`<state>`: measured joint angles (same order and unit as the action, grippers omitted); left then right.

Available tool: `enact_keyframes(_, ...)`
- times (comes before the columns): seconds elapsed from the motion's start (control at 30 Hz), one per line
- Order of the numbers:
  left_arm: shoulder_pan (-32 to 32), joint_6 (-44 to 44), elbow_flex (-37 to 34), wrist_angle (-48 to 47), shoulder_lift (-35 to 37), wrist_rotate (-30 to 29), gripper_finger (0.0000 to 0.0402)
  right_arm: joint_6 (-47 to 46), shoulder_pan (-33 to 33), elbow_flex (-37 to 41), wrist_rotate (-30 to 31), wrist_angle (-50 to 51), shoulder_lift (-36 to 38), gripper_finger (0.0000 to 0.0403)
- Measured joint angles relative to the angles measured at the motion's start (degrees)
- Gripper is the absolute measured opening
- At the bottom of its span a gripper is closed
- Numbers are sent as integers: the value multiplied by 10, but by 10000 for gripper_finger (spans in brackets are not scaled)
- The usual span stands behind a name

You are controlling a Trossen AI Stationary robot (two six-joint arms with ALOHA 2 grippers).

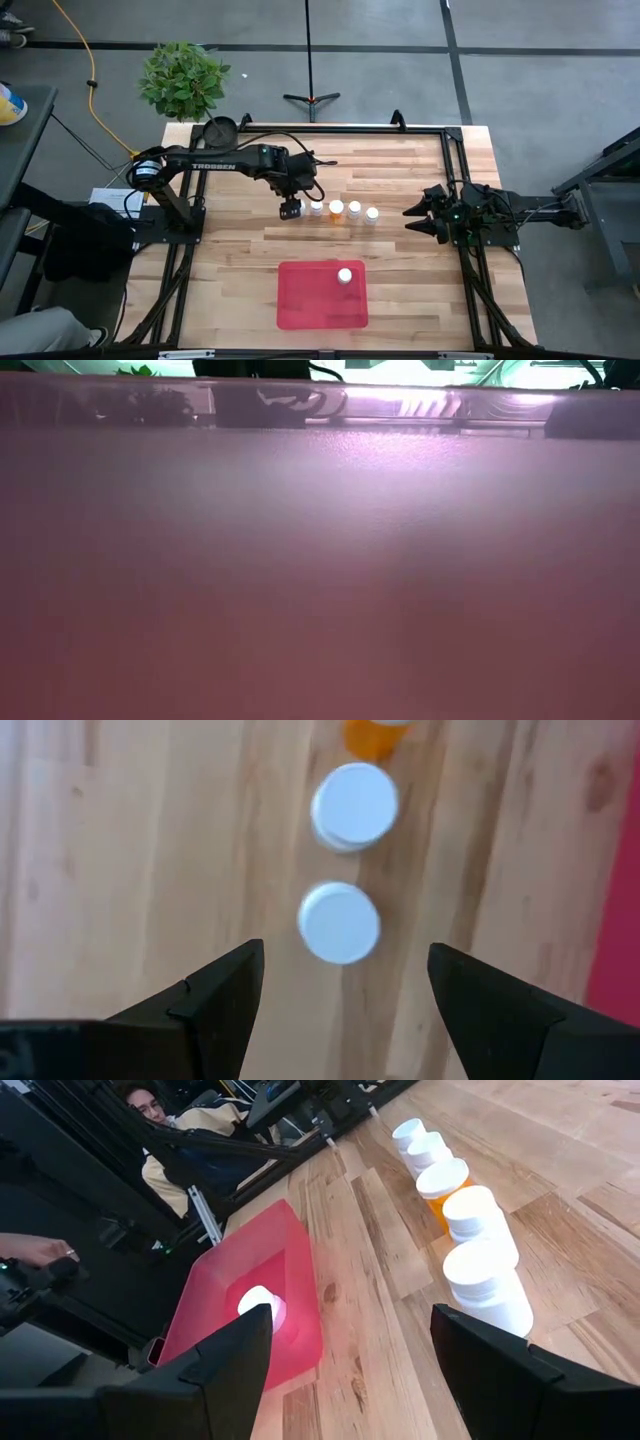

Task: Pick and place pill bottles into a basket
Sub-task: Put the white pill bottle into the red bin

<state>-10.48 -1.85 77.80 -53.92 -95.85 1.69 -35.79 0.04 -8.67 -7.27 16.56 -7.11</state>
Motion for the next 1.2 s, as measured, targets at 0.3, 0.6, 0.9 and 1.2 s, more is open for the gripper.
enact_keyframes(0.3,0,0,0,7,0,4,317,2,0,0,0,0,0,263)
enact_keyframes(0.6,0,1,-1,13,-30,8,317,0,0,0,0,0,0,263)
enact_keyframes(0.9,0,-5,0,25,-56,15,317,0,0,0,-1,1,1,263)
enact_keyframes(1.2,0,-7,-1,21,-86,26,317,1,0,0,-1,3,0,263)
